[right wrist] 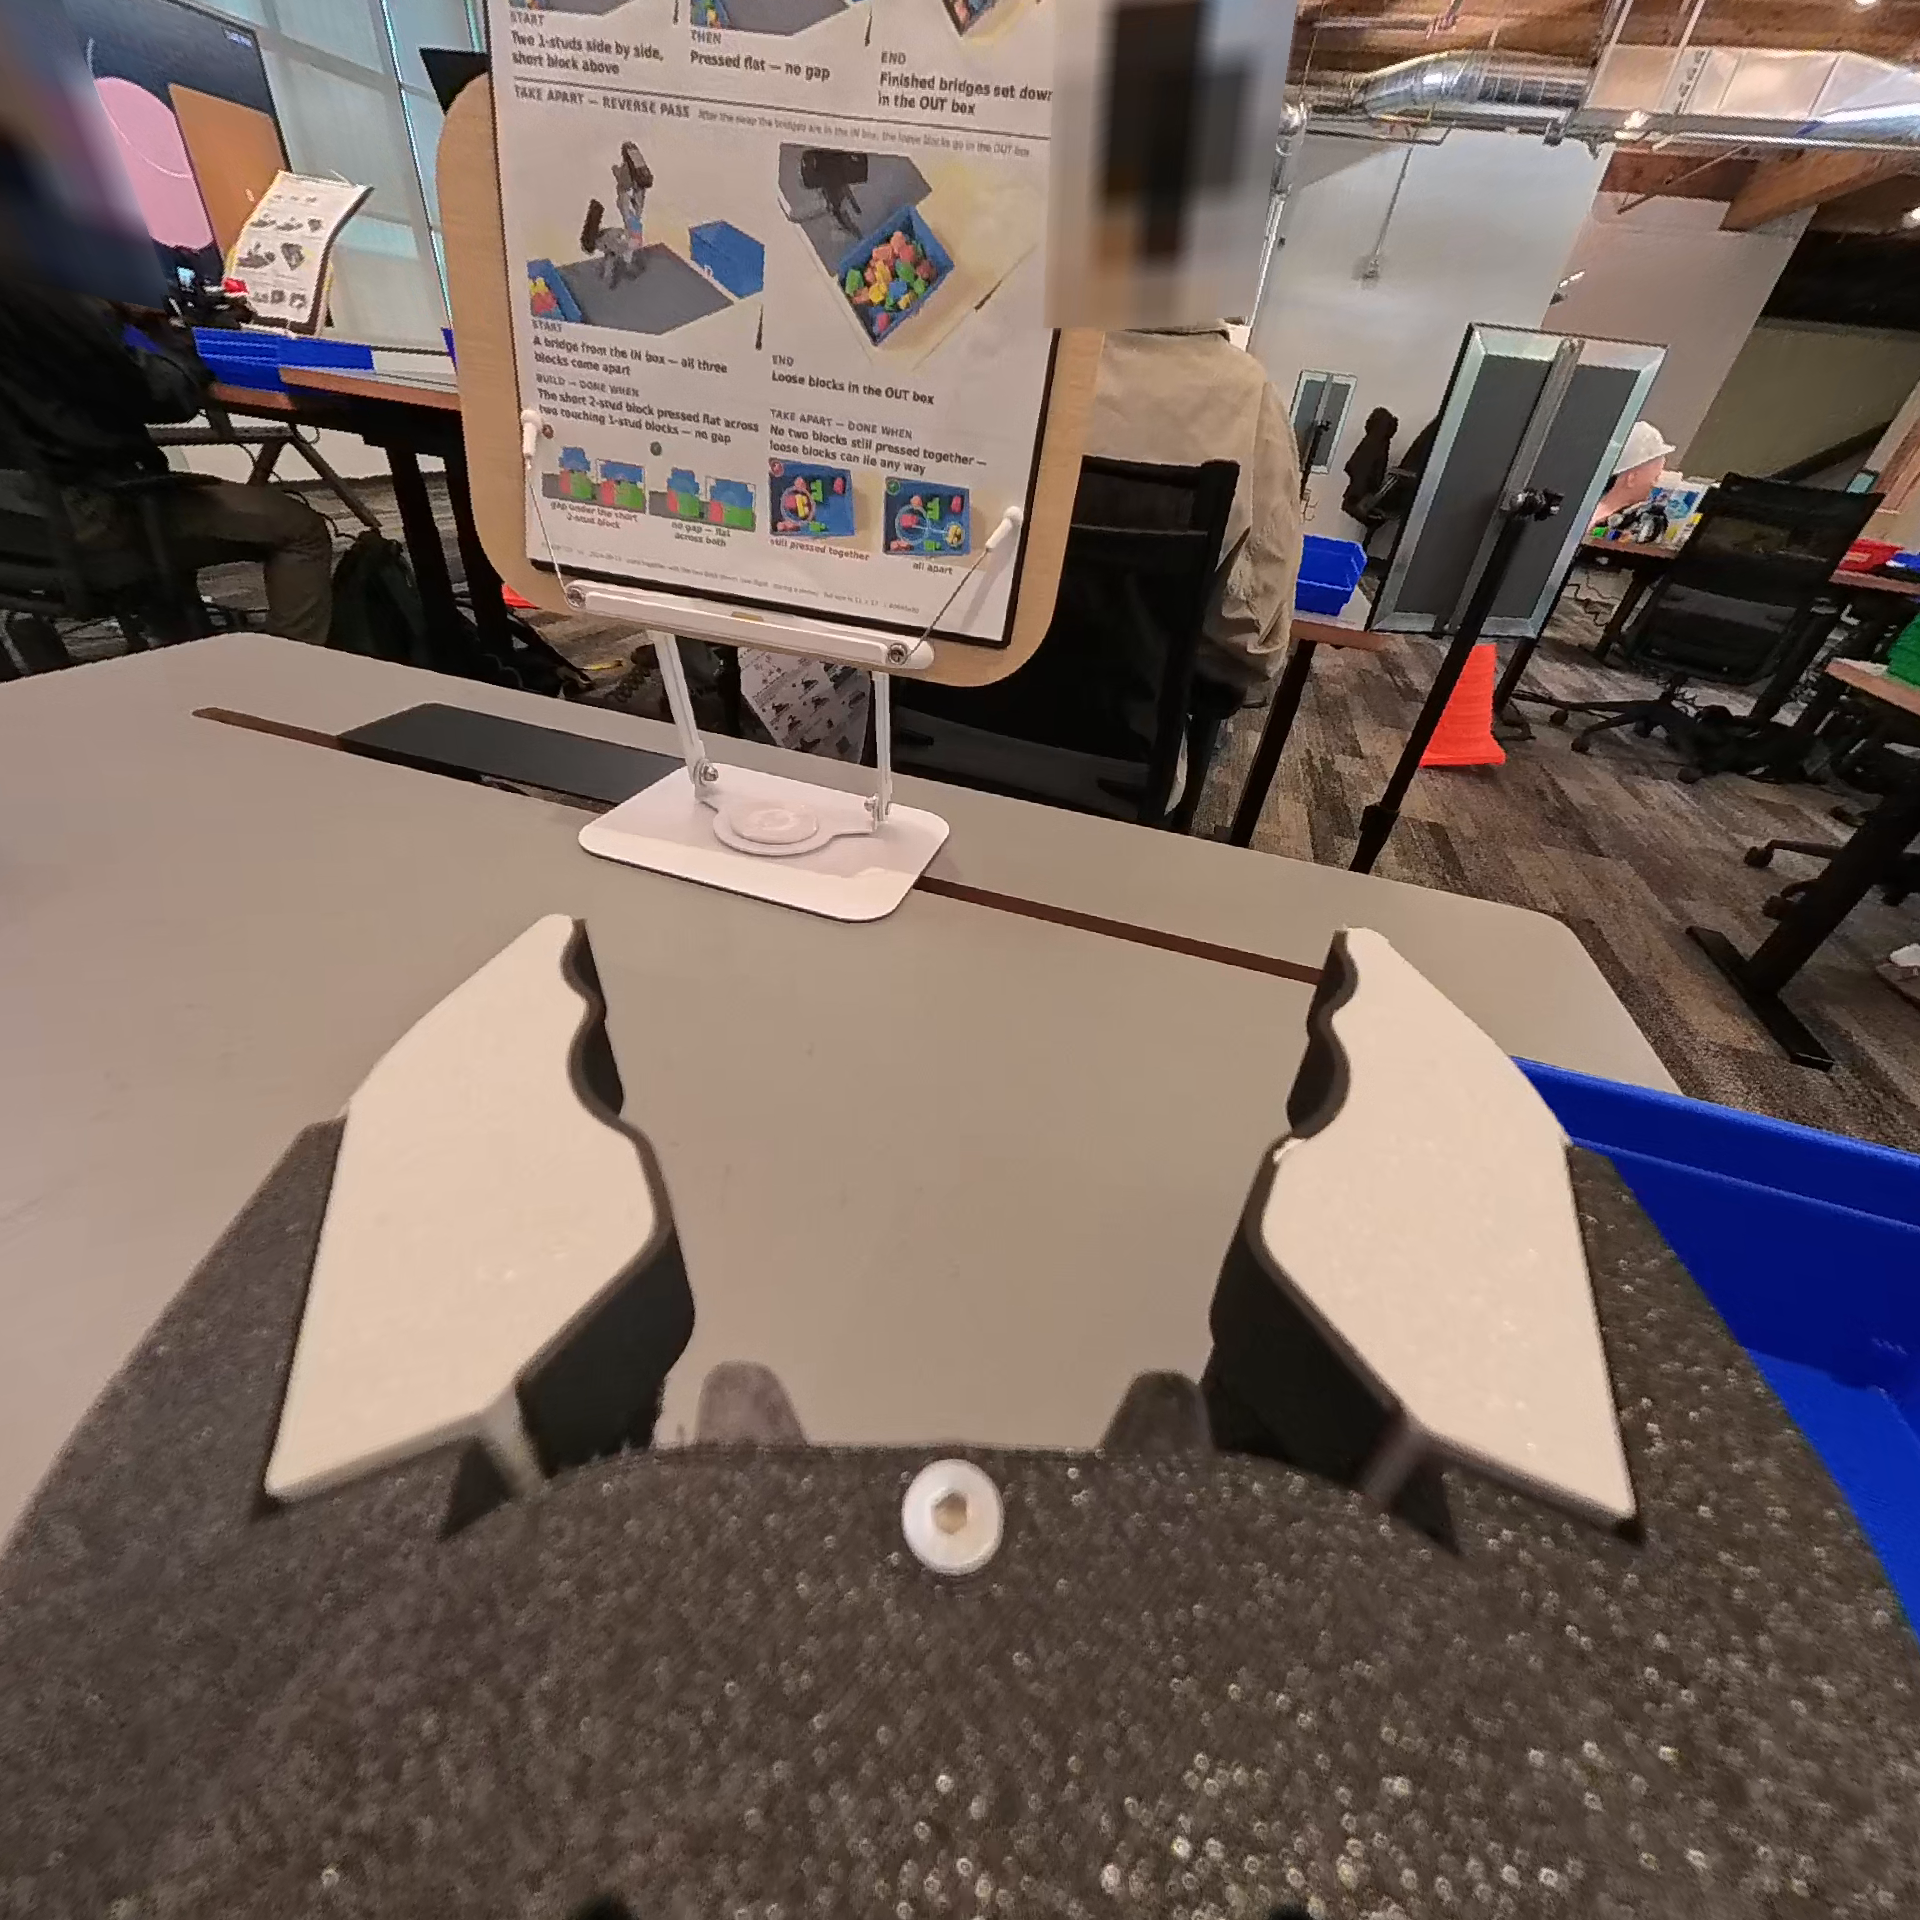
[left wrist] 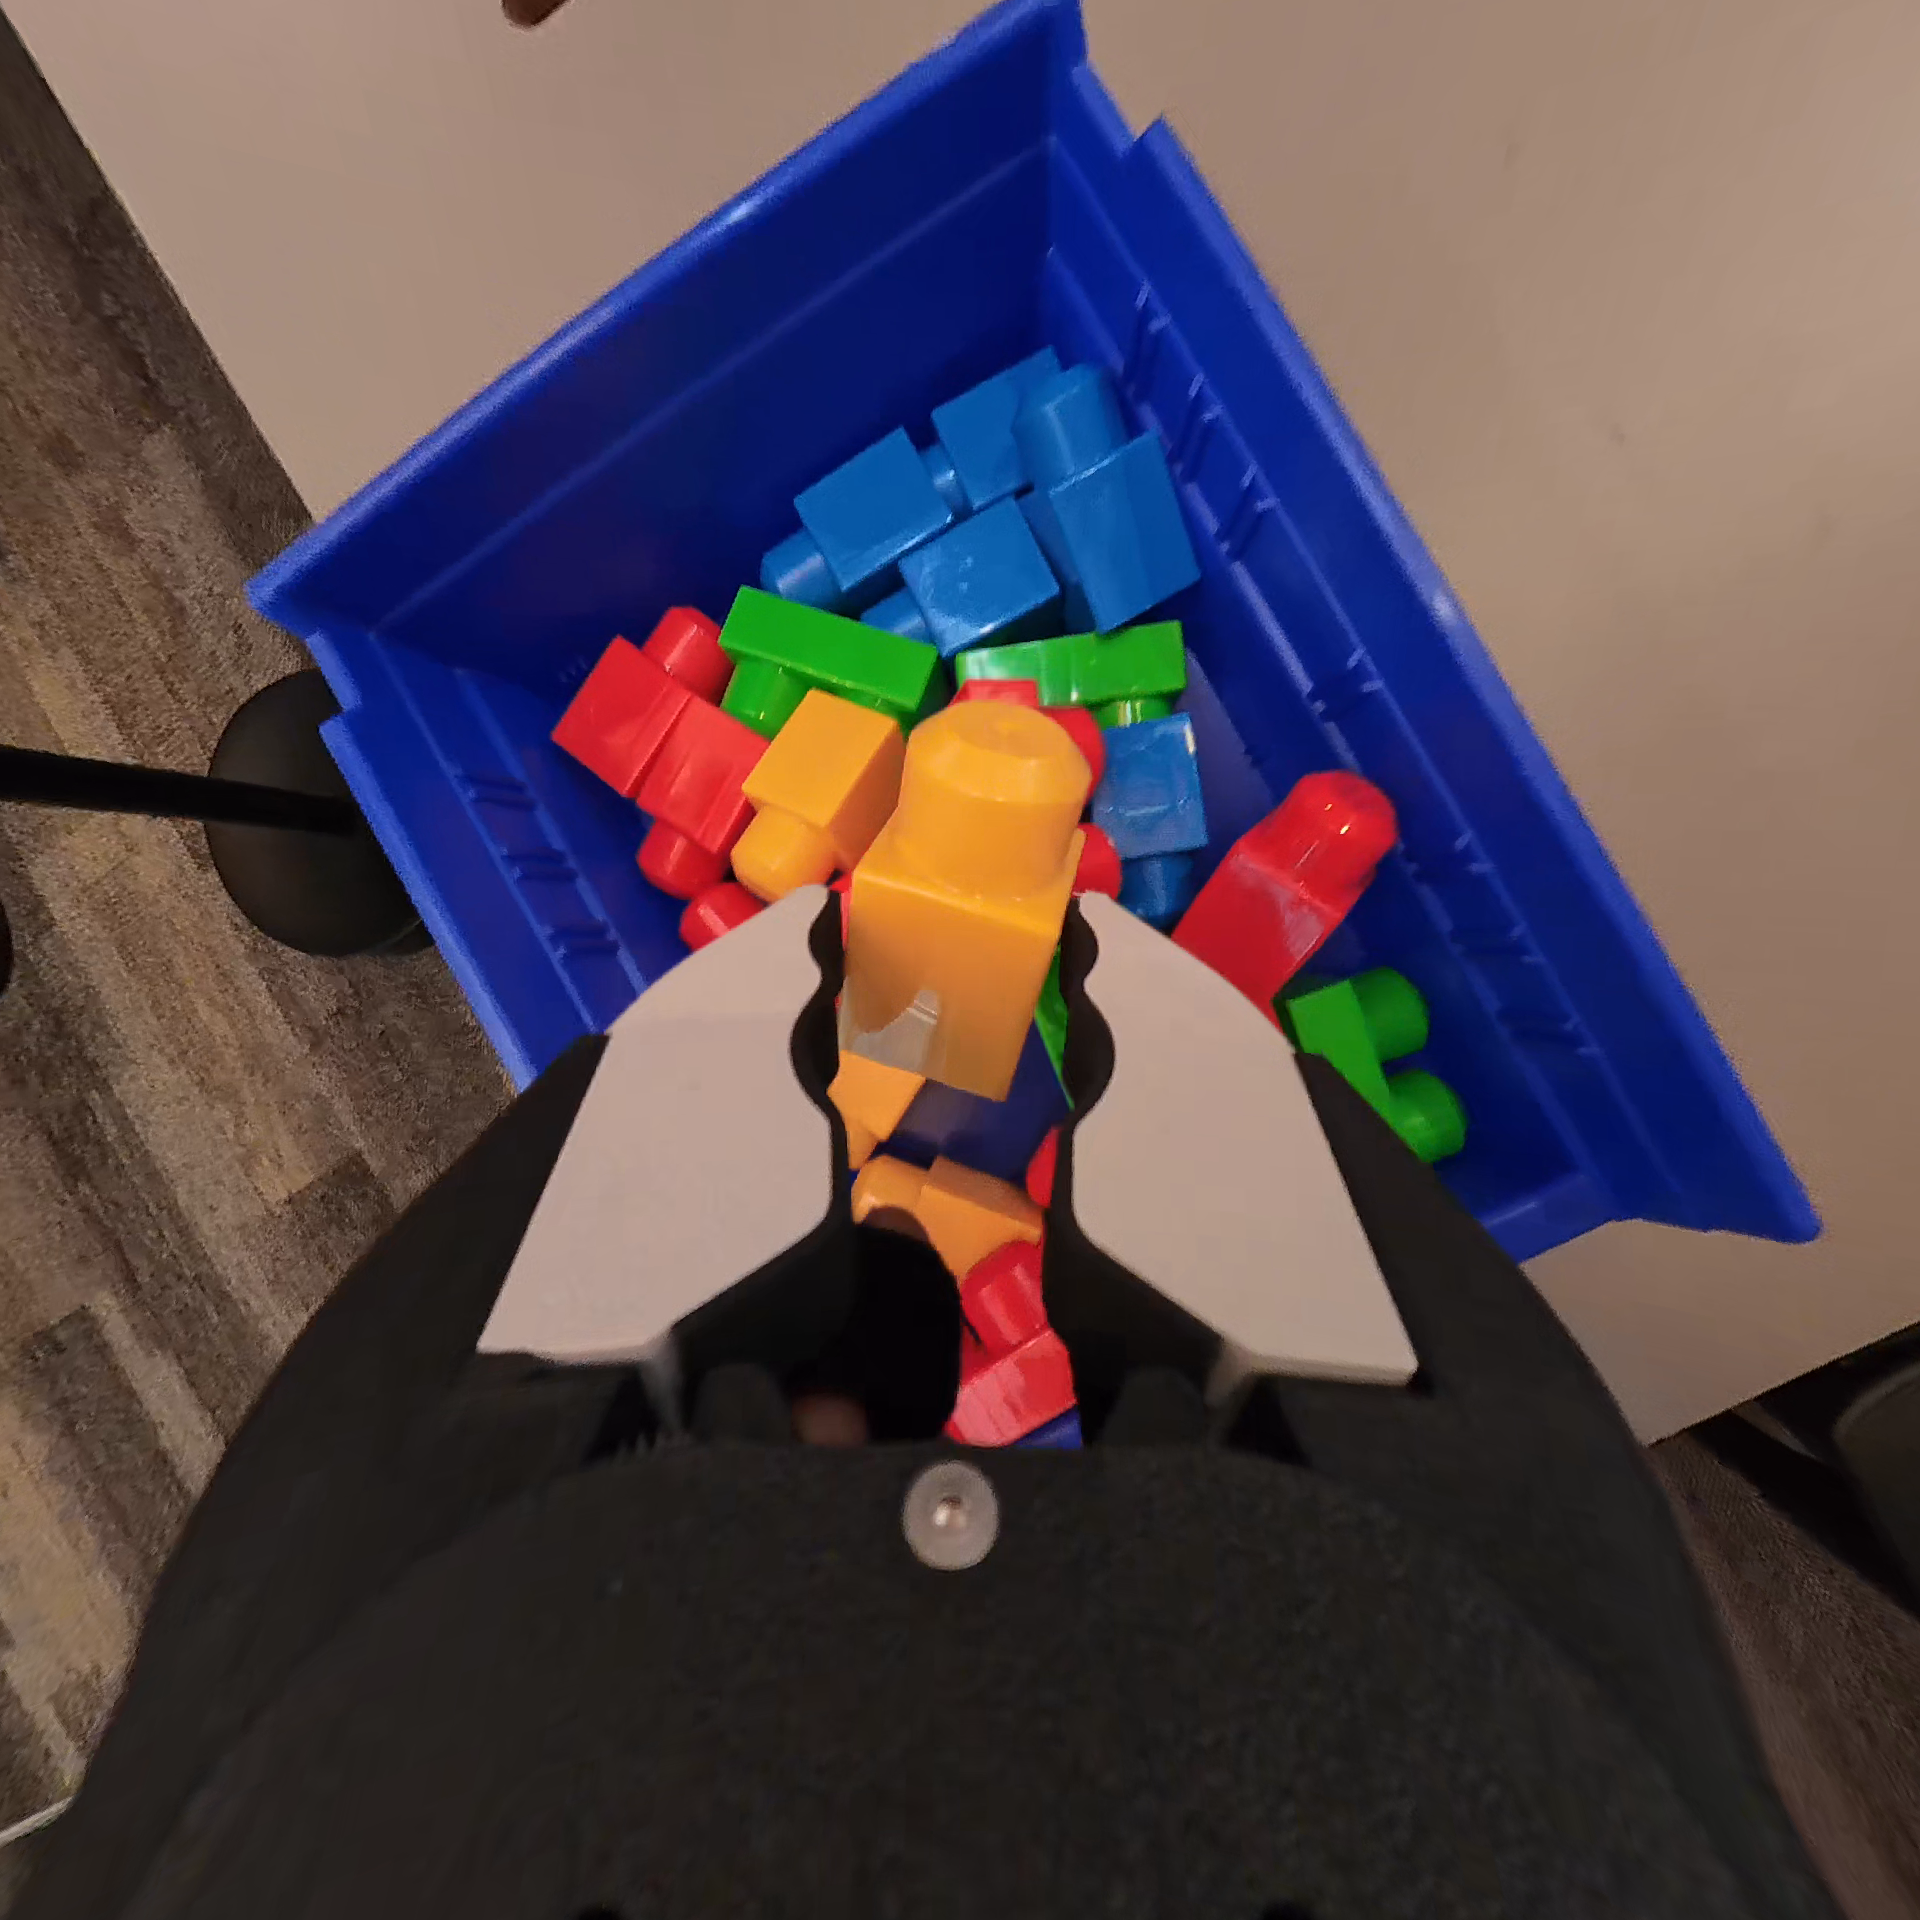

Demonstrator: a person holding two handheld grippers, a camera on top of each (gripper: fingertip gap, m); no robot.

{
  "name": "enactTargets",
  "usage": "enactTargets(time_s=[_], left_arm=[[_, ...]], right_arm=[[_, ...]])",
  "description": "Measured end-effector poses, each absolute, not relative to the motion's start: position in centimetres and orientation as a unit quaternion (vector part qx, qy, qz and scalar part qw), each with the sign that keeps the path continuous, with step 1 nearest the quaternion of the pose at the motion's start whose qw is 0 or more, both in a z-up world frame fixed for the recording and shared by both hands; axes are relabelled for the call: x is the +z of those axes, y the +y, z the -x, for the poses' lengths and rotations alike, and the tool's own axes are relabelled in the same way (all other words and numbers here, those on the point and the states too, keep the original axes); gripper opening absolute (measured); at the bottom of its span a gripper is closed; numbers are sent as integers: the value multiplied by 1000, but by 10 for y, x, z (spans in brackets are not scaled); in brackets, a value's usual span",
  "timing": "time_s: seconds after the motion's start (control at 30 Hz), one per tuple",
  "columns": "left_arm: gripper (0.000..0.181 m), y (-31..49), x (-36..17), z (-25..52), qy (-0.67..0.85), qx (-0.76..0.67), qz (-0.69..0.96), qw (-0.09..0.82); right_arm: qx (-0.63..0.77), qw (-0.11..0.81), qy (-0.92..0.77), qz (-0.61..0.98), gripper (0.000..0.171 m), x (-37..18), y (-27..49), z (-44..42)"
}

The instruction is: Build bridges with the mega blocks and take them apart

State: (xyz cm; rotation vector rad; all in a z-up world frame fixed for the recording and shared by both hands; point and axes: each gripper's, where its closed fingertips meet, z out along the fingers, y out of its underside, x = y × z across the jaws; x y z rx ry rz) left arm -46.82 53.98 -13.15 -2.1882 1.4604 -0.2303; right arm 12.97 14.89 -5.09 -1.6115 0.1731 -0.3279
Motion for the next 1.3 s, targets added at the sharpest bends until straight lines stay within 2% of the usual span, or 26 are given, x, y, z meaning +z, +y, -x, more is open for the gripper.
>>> enactTargets(time_s=[0.7, 1.3], left_arm=[[40, 511, -83, 351, 541, -218, 750, 312], [40, 466, -70, 246, 567, -316, 677, 347]], right_arm=[[-146, 680, 74, 715, 125, -47, 148, -128], [-144, 680, 74, 715, 125, -47, 145, -128]])
